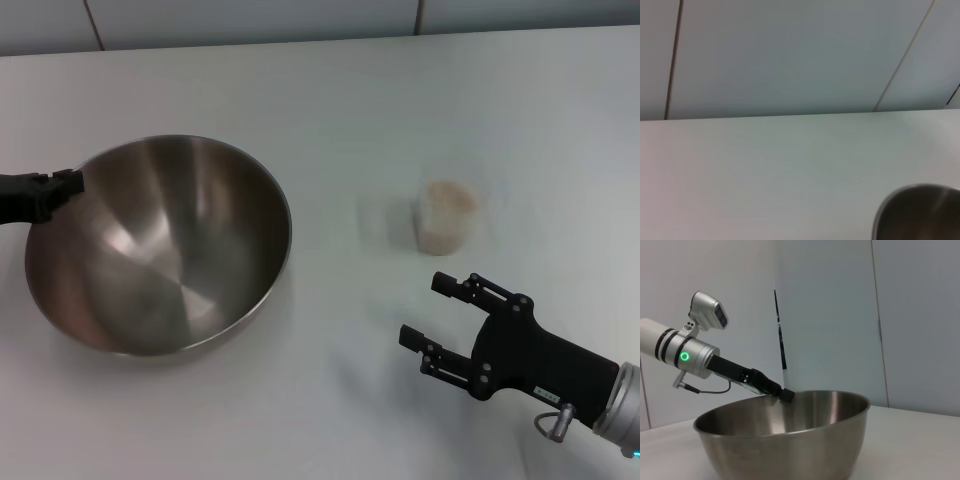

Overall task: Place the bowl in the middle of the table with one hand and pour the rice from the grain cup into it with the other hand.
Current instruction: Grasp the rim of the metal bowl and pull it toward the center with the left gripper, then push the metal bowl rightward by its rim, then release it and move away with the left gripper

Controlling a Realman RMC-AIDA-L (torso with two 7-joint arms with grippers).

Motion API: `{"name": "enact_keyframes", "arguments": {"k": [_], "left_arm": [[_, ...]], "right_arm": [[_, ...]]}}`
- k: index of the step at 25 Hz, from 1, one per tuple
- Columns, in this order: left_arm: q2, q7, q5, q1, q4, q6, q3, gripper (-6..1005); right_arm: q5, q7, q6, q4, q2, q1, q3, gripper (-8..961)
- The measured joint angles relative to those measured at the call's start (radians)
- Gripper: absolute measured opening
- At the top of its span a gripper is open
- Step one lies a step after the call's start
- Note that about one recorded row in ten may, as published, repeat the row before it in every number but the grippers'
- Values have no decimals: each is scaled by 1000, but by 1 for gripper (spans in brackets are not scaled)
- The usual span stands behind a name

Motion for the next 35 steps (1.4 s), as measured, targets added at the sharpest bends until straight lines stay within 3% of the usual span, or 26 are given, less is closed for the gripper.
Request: {"name": "enact_keyframes", "arguments": {"k": [3,18,27,35], "left_arm": [[0,0,0,-2,0,-1,0,52],[0,-16,1,-24,0,-12,51,42],[-4,-55,-6,-73,36,4,55,43],[-6,-102,-5,-121,86,21,122,43]], "right_arm": [[0,0,0,-1,0,0,0,749],[2,4,14,-6,-2,10,10,748],[2,9,15,-6,-3,14,11,748],[2,10,22,-6,-2,15,11,748]]}}
